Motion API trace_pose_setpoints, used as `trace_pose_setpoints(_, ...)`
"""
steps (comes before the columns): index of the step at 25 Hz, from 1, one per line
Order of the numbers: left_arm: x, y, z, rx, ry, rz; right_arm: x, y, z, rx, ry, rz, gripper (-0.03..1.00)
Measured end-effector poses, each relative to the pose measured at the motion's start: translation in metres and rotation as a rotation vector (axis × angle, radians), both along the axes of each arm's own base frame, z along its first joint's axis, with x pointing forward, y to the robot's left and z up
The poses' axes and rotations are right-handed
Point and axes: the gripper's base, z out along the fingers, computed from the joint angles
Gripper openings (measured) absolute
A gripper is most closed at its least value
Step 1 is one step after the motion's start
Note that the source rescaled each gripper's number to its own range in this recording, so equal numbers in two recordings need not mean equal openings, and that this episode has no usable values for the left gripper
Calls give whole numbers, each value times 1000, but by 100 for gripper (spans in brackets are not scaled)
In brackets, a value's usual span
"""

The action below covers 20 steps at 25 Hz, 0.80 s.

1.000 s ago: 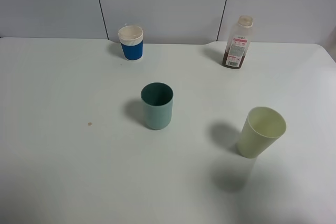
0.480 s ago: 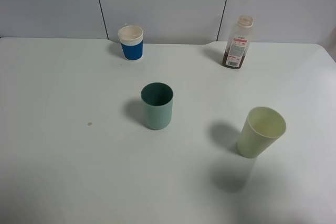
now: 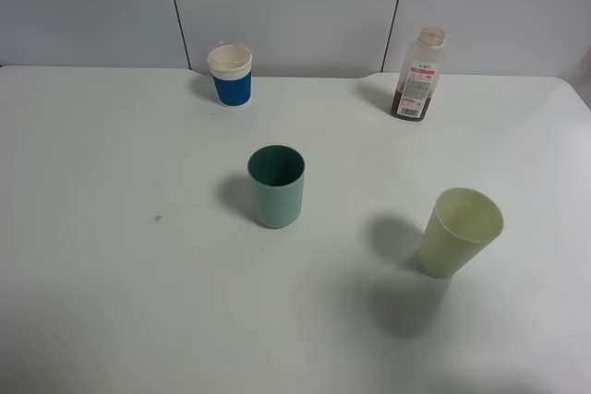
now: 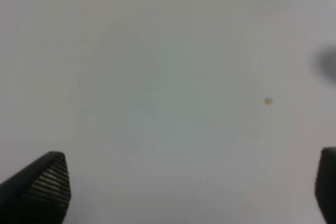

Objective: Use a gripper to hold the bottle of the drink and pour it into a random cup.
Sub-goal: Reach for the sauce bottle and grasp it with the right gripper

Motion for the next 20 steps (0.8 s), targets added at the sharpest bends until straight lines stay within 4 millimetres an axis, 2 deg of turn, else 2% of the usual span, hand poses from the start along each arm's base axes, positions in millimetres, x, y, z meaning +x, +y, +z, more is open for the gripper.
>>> trace_pose_setpoints(5, 0, 0, 0, 0, 0, 0, 13, 0, 26, -5, 10, -2, 91)
trace_pose_setpoints(8, 0, 0, 0, 0, 0, 0, 20, 0, 33, -4, 19, -3, 91)
trace_pose_setpoints(20, 0, 0, 0, -4, -1, -3, 67, 1, 29, -22, 143, 29, 91)
